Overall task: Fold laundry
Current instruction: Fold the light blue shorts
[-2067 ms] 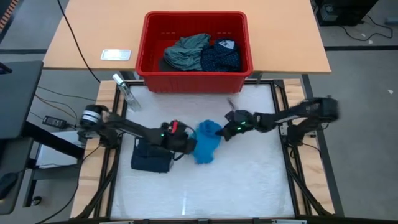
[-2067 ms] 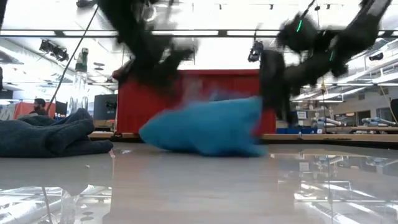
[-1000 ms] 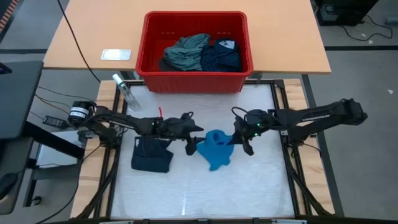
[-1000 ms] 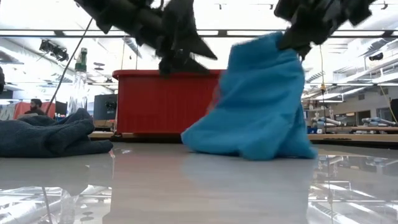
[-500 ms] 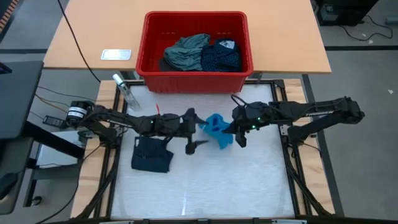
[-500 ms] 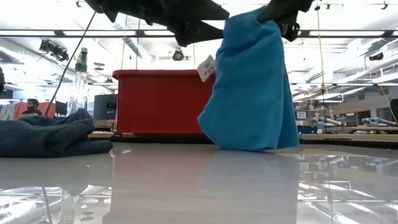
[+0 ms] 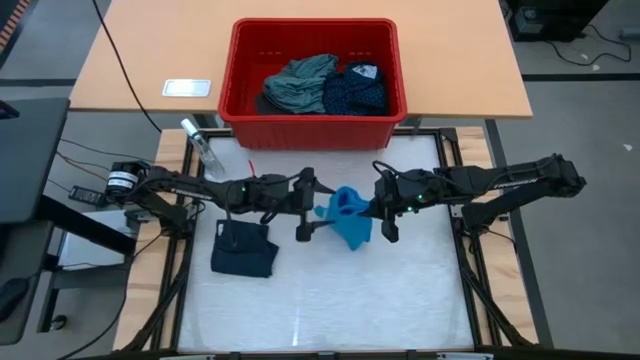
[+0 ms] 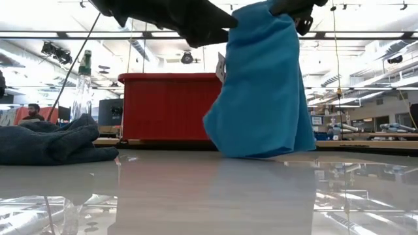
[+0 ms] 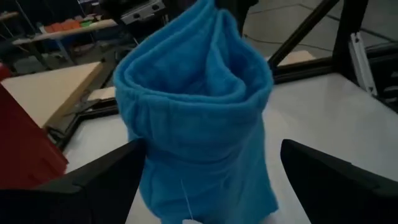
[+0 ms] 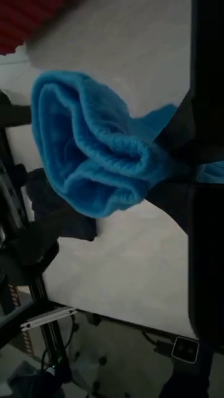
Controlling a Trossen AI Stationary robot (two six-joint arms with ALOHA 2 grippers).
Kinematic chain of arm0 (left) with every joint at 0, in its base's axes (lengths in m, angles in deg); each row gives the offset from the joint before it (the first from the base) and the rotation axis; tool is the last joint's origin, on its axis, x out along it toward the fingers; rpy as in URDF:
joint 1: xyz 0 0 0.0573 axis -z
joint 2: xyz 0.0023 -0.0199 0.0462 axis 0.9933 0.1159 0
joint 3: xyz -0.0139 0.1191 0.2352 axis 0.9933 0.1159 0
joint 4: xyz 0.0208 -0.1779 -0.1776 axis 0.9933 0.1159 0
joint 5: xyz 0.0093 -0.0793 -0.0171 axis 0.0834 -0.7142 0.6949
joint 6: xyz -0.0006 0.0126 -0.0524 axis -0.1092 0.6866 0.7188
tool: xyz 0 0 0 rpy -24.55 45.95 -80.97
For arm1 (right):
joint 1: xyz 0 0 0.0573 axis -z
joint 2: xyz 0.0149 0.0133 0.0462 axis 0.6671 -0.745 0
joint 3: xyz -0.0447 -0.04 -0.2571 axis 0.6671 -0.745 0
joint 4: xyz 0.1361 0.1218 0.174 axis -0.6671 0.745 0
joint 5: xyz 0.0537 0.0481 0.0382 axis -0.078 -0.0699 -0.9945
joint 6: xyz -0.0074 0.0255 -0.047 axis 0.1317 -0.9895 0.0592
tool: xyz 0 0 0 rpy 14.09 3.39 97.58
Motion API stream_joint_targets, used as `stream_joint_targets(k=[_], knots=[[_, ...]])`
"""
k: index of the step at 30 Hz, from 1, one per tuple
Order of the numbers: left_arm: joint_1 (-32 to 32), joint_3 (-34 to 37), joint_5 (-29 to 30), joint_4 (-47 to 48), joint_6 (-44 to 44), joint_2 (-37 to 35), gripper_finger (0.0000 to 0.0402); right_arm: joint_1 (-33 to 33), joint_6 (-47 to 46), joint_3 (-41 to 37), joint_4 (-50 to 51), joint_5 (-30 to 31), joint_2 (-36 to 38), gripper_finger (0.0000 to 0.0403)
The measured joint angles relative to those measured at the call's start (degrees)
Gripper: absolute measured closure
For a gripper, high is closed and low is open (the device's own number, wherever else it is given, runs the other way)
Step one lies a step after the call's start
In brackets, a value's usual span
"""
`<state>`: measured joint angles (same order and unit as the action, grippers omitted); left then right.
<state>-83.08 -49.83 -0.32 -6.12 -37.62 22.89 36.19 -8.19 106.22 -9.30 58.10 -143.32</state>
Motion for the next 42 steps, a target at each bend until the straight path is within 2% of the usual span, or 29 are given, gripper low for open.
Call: stream_joint_targets(k=[6, 10, 13, 19, 21, 23, 25, 30, 32, 34, 37, 40, 42], knots=[[-0.92, -0.88, -0.13, -5.19, -0.76, 0.00, 0.0041, 0.02, 2.50, 0.00, -0.29, -0.06, 0.00, 0.0376], [-1.98, -5.26, -0.38, -0.82, -2.31, 2.01, 0.0091, 0.20, 2.85, 0.00, -1.33, 0.31, 0.00, 0.0376], [-2.87, -8.93, -2.12, 6.74, -3.59, 4.66, 0.0158, 0.95, 4.84, 0.00, -1.38, 0.46, 0.00, 0.0376], [-5.64, -16.32, -3.49, 15.91, -3.07, 5.77, 0.0336, 1.53, 7.33, -0.02, -1.24, 1.15, 0.41, 0.0376], [-6.82, -18.55, -4.56, 17.86, -3.17, 5.81, 0.0376, 1.55, 8.97, -0.02, -1.27, 1.90, 0.66, 0.0376], [-7.98, -20.71, -7.10, 18.99, -3.53, 5.75, 0.0381, 1.55, 11.59, 0.01, -1.47, 4.48, 1.24, 0.0376], [-8.85, -22.82, -6.63, 20.67, -5.34, 5.75, 0.0378, 1.97, 15.49, 0.04, -1.74, 10.36, 1.90, 0.0376], [-9.56, -27.06, 5.06, 21.75, -9.71, 5.75, 0.0376, 4.80, 23.64, 0.06, -4.35, 23.65, 3.62, 0.0376], [-8.99, -27.74, 5.51, 23.13, -7.61, 5.73, 0.0371, 5.03, 23.54, 0.14, -2.89, 24.62, 3.84, 0.0376], [-7.87, -27.33, 5.34, 27.20, -2.48, 6.21, 0.0367, 4.90, 19.61, -0.01, 0.67, 21.77, 3.12, 0.0376], [-4.82, -23.36, 5.26, 30.19, 7.85, 9.04, 0.0365, 4.50, 6.04, -2.72, 3.76, 12.23, 1.39, 0.0376], [-0.60, -18.05, 5.21, 27.14, 17.85, 13.50, 0.0364, 2.91, -6.84, -8.55, 1.85, 5.14, -1.54, 0.0377], [2.24, -16.05, 3.47, 25.20, 23.28, 16.74, 0.0364, 0.92, -13.94, -13.34, -3.05, -0.09, -4.13, 0.0377]])
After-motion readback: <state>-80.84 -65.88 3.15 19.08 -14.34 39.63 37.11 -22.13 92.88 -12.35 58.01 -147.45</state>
